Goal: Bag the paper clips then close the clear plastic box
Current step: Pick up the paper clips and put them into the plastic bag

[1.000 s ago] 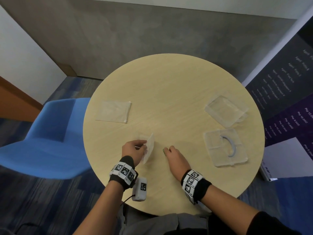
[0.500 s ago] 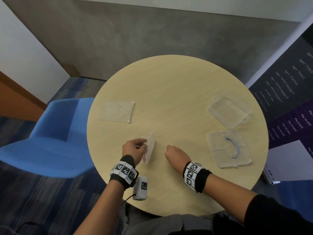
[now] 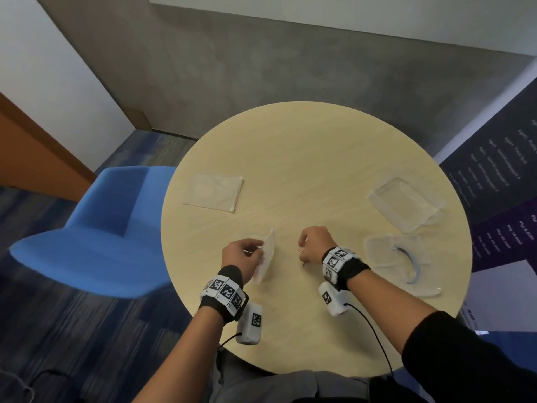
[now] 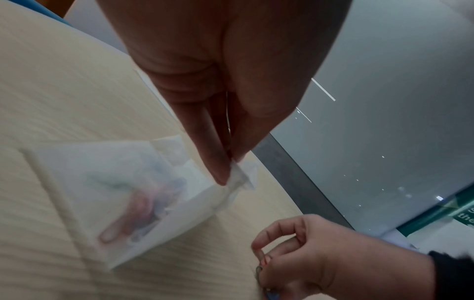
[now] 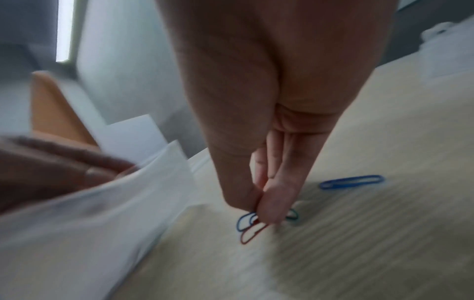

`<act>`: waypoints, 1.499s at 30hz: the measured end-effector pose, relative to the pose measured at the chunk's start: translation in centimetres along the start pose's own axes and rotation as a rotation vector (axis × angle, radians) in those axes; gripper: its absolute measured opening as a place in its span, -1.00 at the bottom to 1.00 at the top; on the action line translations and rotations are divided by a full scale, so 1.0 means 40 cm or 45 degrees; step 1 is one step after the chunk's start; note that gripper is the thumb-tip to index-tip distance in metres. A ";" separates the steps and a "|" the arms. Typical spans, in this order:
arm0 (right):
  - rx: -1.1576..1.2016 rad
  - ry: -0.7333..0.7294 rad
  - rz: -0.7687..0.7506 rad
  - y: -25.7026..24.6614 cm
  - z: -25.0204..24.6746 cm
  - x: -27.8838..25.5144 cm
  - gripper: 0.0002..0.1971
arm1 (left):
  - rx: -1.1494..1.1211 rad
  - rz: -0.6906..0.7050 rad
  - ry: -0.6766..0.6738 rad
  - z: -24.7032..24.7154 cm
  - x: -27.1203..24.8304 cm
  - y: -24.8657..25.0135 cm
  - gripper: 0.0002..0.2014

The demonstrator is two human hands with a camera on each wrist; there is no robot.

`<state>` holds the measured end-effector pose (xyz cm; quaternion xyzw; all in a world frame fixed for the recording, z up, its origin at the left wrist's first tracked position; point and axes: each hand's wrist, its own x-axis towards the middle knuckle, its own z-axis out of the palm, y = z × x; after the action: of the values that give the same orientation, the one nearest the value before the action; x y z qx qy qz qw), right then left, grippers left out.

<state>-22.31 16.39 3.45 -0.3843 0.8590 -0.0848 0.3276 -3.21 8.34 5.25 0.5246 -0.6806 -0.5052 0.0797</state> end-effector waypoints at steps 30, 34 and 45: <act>1.456 0.028 0.126 -0.030 -0.011 -0.042 -0.83 | -0.048 0.143 -0.018 0.088 -0.006 0.086 -0.77; 1.383 -0.084 0.196 -0.024 -0.017 -0.040 -0.86 | -0.026 0.149 -0.035 0.087 -0.006 0.089 -0.78; 1.191 -0.090 0.088 -0.007 -0.042 -0.032 -0.79 | -0.014 0.164 -0.050 0.085 0.005 0.089 -0.77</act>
<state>-22.55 16.93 5.48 -0.1693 0.7291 -0.4386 0.4974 -7.72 10.03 6.28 0.4692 -0.7117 -0.5129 0.1014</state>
